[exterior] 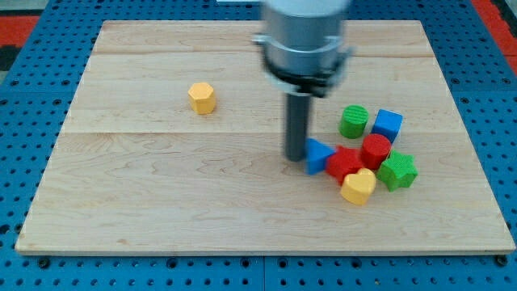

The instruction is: Slide the yellow hexagon towards the group of blocks

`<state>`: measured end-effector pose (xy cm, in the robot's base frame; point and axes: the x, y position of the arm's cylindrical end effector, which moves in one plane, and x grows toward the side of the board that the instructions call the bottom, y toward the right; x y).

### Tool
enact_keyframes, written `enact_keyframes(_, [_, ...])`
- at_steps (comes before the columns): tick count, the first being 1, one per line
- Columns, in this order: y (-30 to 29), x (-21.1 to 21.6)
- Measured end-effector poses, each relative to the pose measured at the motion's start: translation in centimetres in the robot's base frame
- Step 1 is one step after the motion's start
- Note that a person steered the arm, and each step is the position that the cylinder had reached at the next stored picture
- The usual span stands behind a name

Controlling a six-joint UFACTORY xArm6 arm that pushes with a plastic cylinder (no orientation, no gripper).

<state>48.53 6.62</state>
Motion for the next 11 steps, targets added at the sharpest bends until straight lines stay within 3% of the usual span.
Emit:
enact_keyframes(1, [-14.1,-1.1])
enact_keyframes(3, [-21.8,-9.2])
enact_keyframes(4, [-14.5,-10.0])
enact_keyframes(5, [-10.9,-11.7])
enact_keyframes(6, [-12.4,-17.9])
enact_keyframes(8, [-2.3,-7.0])
enact_keyframes(9, [-3.8,-12.1])
enact_keyframes(10, [3.0,-13.1])
enact_keyframes(11, [3.0,-7.7])
